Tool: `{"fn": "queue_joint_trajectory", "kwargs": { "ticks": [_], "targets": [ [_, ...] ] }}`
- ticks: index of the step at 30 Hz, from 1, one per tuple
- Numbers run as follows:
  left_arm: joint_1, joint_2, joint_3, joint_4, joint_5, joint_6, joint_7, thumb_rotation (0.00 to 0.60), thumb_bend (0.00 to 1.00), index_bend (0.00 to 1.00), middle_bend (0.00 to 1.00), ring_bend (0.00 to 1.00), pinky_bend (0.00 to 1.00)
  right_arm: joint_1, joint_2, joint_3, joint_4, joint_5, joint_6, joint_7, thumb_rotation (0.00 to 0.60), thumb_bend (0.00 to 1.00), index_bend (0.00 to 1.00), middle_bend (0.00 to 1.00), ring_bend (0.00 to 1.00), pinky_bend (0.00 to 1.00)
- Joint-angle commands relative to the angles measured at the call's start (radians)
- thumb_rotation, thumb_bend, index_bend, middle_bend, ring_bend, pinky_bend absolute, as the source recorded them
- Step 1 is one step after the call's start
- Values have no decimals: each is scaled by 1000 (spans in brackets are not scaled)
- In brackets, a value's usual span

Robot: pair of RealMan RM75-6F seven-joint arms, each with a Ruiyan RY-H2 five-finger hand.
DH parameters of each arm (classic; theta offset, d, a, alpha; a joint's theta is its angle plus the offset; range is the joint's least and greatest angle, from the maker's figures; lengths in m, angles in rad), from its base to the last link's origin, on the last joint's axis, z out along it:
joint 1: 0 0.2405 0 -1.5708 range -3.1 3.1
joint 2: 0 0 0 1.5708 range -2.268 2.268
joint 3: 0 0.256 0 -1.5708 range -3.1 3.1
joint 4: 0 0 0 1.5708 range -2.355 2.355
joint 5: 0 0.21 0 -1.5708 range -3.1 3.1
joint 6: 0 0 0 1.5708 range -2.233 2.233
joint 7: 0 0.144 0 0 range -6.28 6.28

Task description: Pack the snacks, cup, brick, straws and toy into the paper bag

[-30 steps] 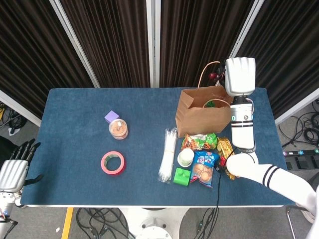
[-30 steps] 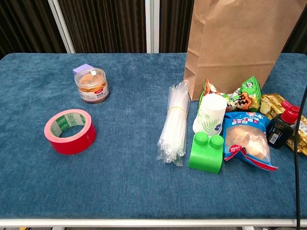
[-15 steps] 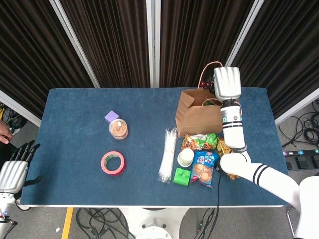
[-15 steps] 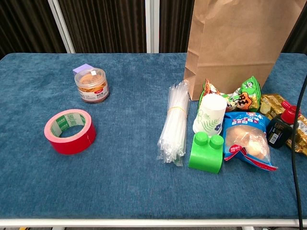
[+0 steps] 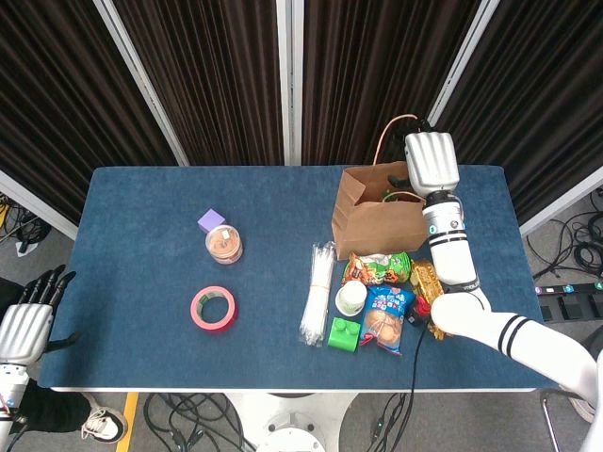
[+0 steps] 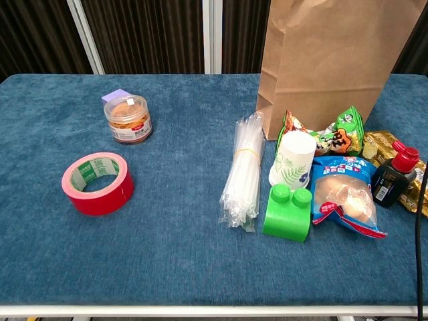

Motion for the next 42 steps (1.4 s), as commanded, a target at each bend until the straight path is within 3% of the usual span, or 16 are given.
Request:
{"fn": "queue_joint_trajectory", "kwargs": {
  "ticks": [1,8,14,20,24,28,32,42],
  "targets": [
    [-2,-2,-1,1,1,-1,0,600,183,114,105,9,136,-7,14,9,-21,-22,25,23,600,0,458,374,199,360],
    [-7,-3,-3,-9,2,-4,8,600,183,114,105,9,136,-36,95,60,-136,-76,121,63,600,0,458,378,207,358],
    [-10,0,-6,-28,9,4,22,600,183,114,105,9,137,-123,248,81,-324,-108,188,70,600,0,458,380,208,358],
    [-6,5,-2,-43,14,11,30,600,184,114,105,9,136,-325,433,-40,-561,-260,254,131,600,0,456,390,250,384],
    [-10,6,0,-52,21,11,38,600,183,114,105,9,137,-451,537,-130,-653,-332,274,186,600,0,453,410,287,435],
    [-11,3,1,-64,30,18,51,600,183,114,105,9,137,-546,566,-225,-640,-425,286,251,600,0,453,416,304,444],
    [-10,2,6,-70,33,17,60,600,183,114,105,10,136,-580,523,-300,-546,-487,249,281,600,0,453,418,306,444],
    [-6,-1,8,-76,30,19,74,600,183,114,105,9,137,-527,345,-390,-274,-592,80,328,600,0,455,418,294,446]
  ]
}}
